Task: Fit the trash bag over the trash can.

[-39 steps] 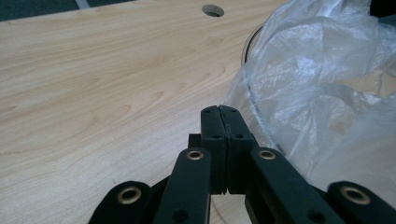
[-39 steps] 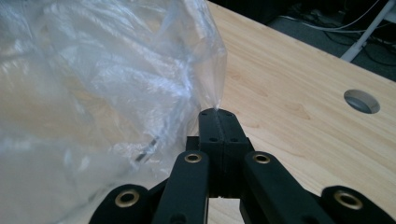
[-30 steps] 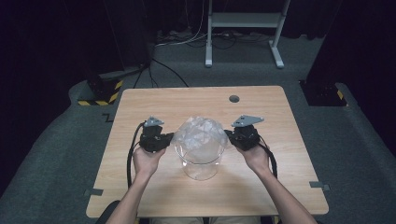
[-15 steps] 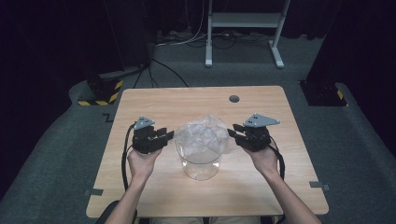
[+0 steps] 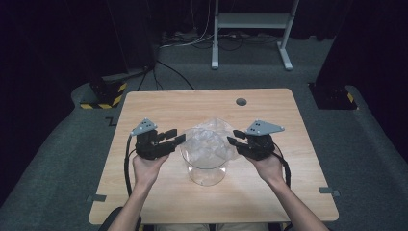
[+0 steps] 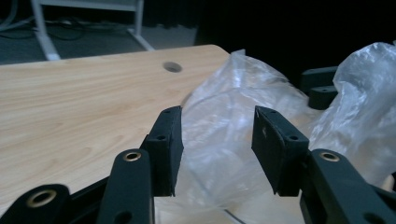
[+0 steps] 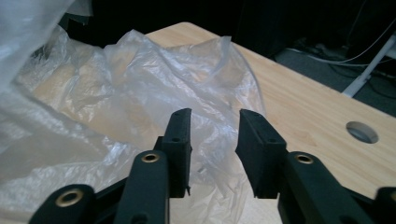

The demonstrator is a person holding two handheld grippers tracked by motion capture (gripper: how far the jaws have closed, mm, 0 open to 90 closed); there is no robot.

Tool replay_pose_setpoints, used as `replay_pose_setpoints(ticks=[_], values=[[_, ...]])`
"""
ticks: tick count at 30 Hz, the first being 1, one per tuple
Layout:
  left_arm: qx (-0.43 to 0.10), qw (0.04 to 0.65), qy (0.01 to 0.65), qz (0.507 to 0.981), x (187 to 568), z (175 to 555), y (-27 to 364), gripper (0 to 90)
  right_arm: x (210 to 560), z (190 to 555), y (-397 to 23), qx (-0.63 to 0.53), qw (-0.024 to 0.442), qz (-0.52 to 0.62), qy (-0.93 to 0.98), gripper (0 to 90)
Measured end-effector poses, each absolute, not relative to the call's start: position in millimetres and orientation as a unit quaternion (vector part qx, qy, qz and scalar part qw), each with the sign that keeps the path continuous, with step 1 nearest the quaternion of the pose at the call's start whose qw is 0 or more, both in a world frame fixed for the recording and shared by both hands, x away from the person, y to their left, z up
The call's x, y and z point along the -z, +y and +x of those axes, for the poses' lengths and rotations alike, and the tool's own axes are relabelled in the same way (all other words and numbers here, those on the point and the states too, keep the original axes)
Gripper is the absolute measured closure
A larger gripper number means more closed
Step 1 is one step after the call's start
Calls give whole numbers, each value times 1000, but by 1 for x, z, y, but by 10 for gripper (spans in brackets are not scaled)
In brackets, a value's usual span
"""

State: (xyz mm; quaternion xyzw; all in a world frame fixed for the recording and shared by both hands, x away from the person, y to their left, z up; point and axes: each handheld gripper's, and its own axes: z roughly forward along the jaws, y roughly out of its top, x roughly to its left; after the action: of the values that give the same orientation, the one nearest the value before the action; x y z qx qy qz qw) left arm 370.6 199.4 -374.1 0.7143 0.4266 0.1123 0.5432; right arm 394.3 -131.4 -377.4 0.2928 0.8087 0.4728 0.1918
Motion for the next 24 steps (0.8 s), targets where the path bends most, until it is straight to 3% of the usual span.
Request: replay_pose_setpoints(ticks=[9, 24], values=[[-81, 520, 385, 758, 377, 358, 190, 412, 381, 387, -135, -468, 183, 287, 816, 545], [-107, 485, 363, 788, 382, 342, 189, 294, 381, 383, -138, -475, 184, 288, 811, 544]])
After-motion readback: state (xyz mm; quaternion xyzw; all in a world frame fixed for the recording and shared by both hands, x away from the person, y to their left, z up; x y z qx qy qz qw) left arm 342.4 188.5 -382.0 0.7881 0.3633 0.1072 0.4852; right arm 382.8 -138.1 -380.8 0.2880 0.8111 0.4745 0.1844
